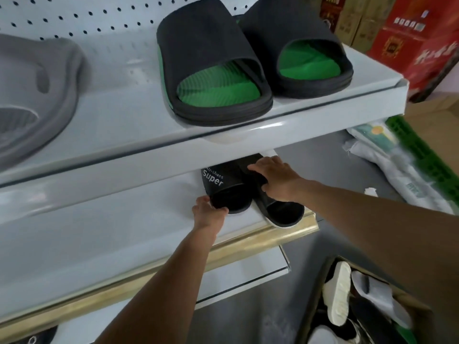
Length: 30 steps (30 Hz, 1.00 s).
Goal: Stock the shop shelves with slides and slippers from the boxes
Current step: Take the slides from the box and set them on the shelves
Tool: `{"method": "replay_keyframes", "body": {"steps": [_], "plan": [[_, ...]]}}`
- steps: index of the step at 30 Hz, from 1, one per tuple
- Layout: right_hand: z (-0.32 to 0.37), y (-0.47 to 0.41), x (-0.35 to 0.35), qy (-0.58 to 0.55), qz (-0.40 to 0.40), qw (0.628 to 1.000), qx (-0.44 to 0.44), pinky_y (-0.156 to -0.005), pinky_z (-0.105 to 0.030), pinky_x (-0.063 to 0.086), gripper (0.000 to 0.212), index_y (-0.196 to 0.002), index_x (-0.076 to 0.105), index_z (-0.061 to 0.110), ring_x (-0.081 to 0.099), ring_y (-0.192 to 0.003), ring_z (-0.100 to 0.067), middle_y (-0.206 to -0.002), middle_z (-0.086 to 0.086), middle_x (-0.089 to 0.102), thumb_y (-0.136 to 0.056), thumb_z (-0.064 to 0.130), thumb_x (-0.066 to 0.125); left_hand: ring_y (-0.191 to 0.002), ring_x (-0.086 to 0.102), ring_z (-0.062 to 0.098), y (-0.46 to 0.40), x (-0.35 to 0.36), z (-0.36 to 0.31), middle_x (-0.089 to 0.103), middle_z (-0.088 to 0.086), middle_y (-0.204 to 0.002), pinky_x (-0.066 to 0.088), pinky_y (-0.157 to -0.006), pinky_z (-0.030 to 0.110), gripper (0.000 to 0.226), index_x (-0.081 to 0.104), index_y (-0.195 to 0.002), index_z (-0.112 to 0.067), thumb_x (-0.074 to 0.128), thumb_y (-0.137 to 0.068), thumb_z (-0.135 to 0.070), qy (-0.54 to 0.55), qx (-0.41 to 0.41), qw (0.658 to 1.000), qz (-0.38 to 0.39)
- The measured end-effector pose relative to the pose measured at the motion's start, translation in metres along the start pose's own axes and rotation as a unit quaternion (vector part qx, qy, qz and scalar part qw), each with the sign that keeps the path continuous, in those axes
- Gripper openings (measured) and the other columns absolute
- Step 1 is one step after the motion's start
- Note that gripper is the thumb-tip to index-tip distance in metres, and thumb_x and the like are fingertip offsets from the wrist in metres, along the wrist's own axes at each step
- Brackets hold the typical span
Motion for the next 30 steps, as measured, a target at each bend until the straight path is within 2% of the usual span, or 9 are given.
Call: {"method": "replay_keyframes", "body": {"steps": [3, 6, 9, 13, 19, 21, 24, 27, 30], "plan": [[-0.007, 0.012, 0.003, -0.007, -0.014, 1.000, 0.005, -0.114, -0.042, 0.021, 0.081, -0.151, 0.017, 0.032, 0.013, -0.142, -0.022, -0.154, 0.001, 0.016, -0.085, 0.029, 0.064, -0.097, 0.059, 0.028, 0.017, -0.004, -0.007, 0.046, 0.010, -0.125, 0.052, -0.095, 0.048, 0.049, 0.047, -0.122, -0.017, 0.069, -0.079, -0.010, 0.016, 0.023, 0.999, -0.031], [-0.018, 0.026, 0.015, -0.007, 0.029, 0.999, 0.017, -0.115, -0.051, 0.020, 0.111, -0.151, 0.001, 0.037, 0.002, -0.145, -0.023, -0.159, 0.006, -0.003, -0.070, 0.049, 0.075, -0.090, 0.059, 0.024, 0.031, -0.004, -0.010, 0.041, 0.005, -0.124, 0.053, -0.091, 0.048, 0.045, 0.049, -0.124, -0.018, 0.065, -0.083, -0.008, 0.007, 0.080, 0.996, -0.035], [-0.024, 0.032, 0.029, 0.046, 0.044, 0.998, 0.011, -0.114, -0.055, 0.022, 0.129, -0.149, -0.014, 0.041, -0.006, -0.147, -0.026, -0.157, 0.009, -0.021, -0.062, 0.044, 0.082, -0.089, 0.060, 0.023, 0.037, 0.000, -0.010, 0.040, 0.001, -0.118, 0.055, -0.087, 0.048, 0.045, 0.050, -0.126, -0.019, 0.063, -0.085, -0.006, -0.017, 0.129, 0.991, -0.033], [-0.026, 0.019, 0.031, 0.020, -0.009, 0.999, 0.026, -0.109, -0.050, 0.036, 0.120, -0.149, -0.012, 0.042, -0.006, -0.147, -0.025, -0.157, 0.007, -0.021, -0.072, 0.031, 0.079, -0.092, 0.062, 0.022, 0.037, 0.005, -0.008, 0.048, 0.008, -0.121, 0.053, -0.092, 0.045, 0.041, 0.052, -0.123, -0.019, 0.063, -0.085, -0.005, 0.001, 0.125, 0.992, -0.036], [-0.029, 0.015, 0.029, 0.002, -0.029, 0.999, 0.031, -0.111, -0.047, 0.033, 0.115, -0.151, -0.010, 0.037, -0.004, -0.147, -0.026, -0.159, 0.003, -0.018, -0.077, 0.022, 0.076, -0.097, 0.062, 0.023, 0.051, 0.018, -0.014, 0.059, 0.005, -0.112, 0.054, -0.091, 0.049, 0.038, 0.054, -0.118, -0.020, 0.061, -0.085, -0.002, 0.081, 0.113, 0.990, -0.027], [-0.029, 0.026, 0.029, -0.020, -0.042, 0.999, 0.018, -0.113, -0.044, 0.031, 0.109, -0.152, -0.008, 0.036, 0.000, -0.146, -0.027, -0.160, 0.002, -0.013, -0.079, 0.017, 0.071, -0.088, 0.064, 0.022, 0.061, 0.023, -0.022, 0.064, 0.006, -0.101, 0.057, -0.082, 0.043, 0.034, 0.056, -0.117, -0.016, 0.058, -0.087, -0.001, 0.105, 0.101, 0.989, -0.017], [-0.037, 0.054, 0.031, -0.086, -0.070, 0.993, 0.025, -0.112, -0.044, 0.032, 0.097, -0.153, 0.000, 0.034, 0.007, -0.144, -0.026, -0.159, 0.002, -0.002, -0.082, 0.013, 0.063, -0.072, 0.062, 0.016, 0.080, 0.034, -0.039, 0.066, 0.007, -0.089, 0.048, -0.060, 0.029, 0.027, 0.058, -0.116, -0.015, 0.055, -0.092, -0.004, 0.147, 0.058, 0.987, 0.034], [-0.052, 0.087, 0.037, -0.189, -0.095, 0.976, 0.052, -0.111, -0.045, 0.033, 0.088, -0.153, 0.007, 0.031, 0.012, -0.141, -0.024, -0.156, 0.003, 0.007, -0.085, 0.020, 0.064, -0.077, 0.061, 0.017, 0.110, 0.049, -0.051, 0.067, 0.004, -0.089, 0.047, -0.067, 0.030, 0.022, 0.062, -0.111, -0.017, 0.056, -0.093, -0.007, 0.169, 0.026, 0.979, 0.109], [-0.073, 0.122, 0.047, -0.244, -0.114, 0.960, 0.076, -0.111, -0.041, 0.033, 0.075, -0.151, 0.019, 0.029, 0.020, -0.140, -0.023, -0.154, 0.002, 0.016, -0.089, 0.021, 0.061, -0.087, 0.065, 0.017, 0.143, 0.070, -0.052, 0.069, 0.002, -0.096, 0.052, -0.075, 0.031, 0.021, 0.063, -0.116, -0.017, 0.054, -0.097, -0.021, 0.154, 0.030, 0.972, 0.177]]}}
Point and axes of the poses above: each hand's wrist, its own y-axis away from the middle knuckle, its own x-axis out of the palm, z = x × y, the point moved 4 cm from there along -y, towards the middle knuckle
